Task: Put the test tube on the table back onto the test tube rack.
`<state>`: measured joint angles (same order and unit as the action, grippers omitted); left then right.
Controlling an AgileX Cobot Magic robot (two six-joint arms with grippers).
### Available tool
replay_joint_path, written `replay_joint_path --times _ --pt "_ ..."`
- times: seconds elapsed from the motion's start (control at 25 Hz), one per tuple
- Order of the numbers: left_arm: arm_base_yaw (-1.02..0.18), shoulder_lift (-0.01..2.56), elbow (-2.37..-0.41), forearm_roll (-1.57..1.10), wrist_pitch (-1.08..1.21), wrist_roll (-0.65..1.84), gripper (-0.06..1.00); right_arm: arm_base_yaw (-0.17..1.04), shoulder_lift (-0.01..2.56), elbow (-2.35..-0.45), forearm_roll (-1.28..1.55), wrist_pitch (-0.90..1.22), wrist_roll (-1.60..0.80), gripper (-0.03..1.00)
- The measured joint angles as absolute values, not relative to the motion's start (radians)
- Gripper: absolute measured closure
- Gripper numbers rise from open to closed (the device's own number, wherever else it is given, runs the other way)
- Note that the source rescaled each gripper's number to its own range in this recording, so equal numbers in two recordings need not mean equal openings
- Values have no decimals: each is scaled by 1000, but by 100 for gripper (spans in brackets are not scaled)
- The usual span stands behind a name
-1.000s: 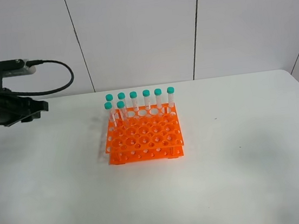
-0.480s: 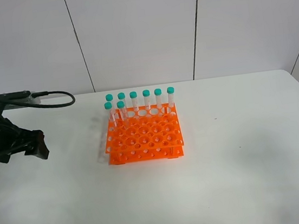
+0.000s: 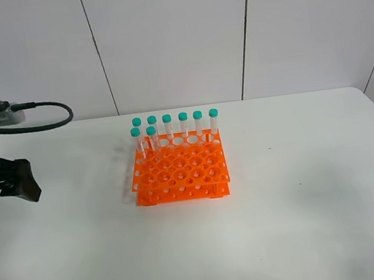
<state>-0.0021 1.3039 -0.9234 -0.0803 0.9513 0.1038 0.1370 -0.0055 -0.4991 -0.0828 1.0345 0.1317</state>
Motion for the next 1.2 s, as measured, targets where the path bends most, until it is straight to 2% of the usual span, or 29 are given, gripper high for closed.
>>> replay_joint_path --times 0.48,1.0,1.2 --pt "-2 1022 -871 -64 979 108 -6 137 -6 -499 -83 1034 132 6" --pt "-2 523 -613 -85 994 108 -6 137 -6 -499 -83 1034 132 6" --pt "-2 406 -588 -86 1055 108 -6 137 -6 -499 -83 1034 132 6"
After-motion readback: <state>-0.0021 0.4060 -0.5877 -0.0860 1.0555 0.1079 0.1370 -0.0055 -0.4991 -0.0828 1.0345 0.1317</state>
